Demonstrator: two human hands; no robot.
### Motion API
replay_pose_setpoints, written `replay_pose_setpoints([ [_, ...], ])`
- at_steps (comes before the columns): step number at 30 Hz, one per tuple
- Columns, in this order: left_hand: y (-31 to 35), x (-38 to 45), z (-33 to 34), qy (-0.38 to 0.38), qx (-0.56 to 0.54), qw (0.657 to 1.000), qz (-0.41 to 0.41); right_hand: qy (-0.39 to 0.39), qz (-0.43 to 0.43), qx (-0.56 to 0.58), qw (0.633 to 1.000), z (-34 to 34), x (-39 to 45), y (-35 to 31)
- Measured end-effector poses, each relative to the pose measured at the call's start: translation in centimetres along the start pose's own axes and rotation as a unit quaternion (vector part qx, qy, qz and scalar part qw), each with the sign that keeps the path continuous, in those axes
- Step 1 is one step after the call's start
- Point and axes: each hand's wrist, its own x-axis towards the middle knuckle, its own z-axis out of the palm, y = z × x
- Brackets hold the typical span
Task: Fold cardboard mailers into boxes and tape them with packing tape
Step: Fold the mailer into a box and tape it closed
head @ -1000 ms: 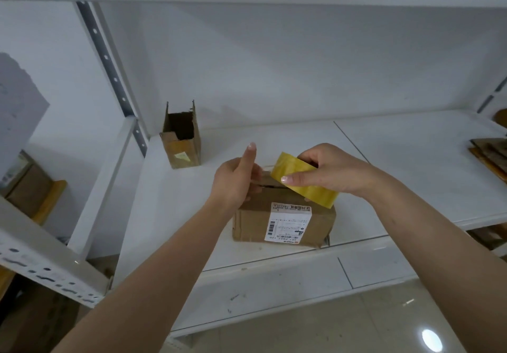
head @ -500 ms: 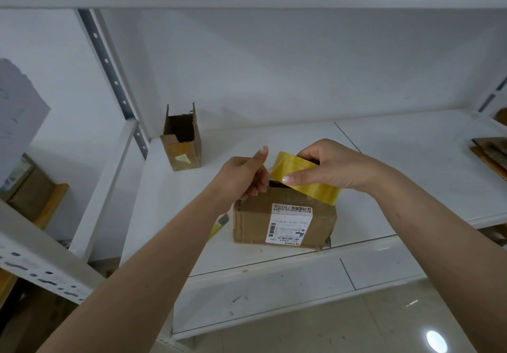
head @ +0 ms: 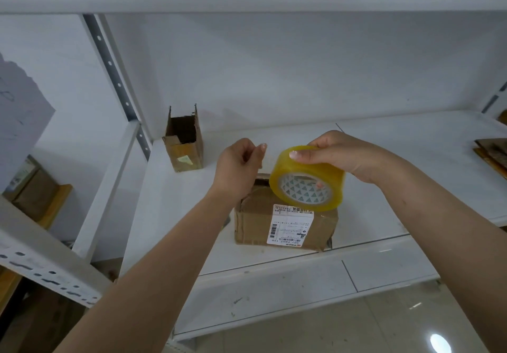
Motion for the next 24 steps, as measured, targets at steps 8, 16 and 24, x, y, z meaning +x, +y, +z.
replay_pose_setpoints([
  [8, -2.0, -0.9, 0.9, -0.002, -0.156, 0.979, -0.132, 0.001, 0.027, 0.008, 1.000, -0.4, 0.5, 0.3],
  [16, -2.4, -1.4, 1.8, -0.009, -0.124, 0.986, -0.112, -0.010, 0.028, 0.035, 0.999, -0.1, 1.0, 1.0],
  [24, -3.3, -1.4, 1.7, 0.005, -0.154, 0.978, -0.141, -0.090, -0.003, 0.190, 0.978, -0.1, 1.1, 3.8],
])
